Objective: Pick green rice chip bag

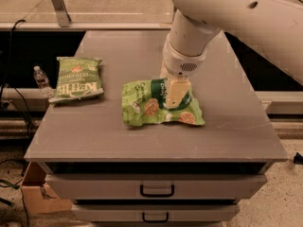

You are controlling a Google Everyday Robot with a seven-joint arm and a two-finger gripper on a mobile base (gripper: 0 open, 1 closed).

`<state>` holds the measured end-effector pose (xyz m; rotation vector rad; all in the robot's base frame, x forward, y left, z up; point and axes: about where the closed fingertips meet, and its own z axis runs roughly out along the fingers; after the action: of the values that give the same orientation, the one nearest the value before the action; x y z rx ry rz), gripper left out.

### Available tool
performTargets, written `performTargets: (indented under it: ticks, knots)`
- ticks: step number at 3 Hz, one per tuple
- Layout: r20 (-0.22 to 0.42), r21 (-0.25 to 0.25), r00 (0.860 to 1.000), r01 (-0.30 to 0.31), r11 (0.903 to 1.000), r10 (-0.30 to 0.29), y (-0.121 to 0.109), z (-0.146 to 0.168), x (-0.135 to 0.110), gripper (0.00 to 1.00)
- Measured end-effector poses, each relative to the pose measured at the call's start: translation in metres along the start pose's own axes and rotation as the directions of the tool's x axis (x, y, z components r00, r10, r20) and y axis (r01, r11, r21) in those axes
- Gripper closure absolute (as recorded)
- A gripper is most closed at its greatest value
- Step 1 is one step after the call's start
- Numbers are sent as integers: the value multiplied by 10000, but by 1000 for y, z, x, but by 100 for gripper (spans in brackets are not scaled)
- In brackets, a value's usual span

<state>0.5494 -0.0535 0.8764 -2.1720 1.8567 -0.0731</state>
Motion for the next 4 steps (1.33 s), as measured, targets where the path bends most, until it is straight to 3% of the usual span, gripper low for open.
performTargets:
  ticks: [2, 3, 4]
  knots:
    - [374, 125, 9976, -592, 9982, 587, -4, -1, 8, 87]
    - [564, 606, 9911, -1239, 9904, 1205, -9, -20, 25, 100]
    - [660, 969, 9825, -1802, 9788, 1743, -12, -37, 39, 100]
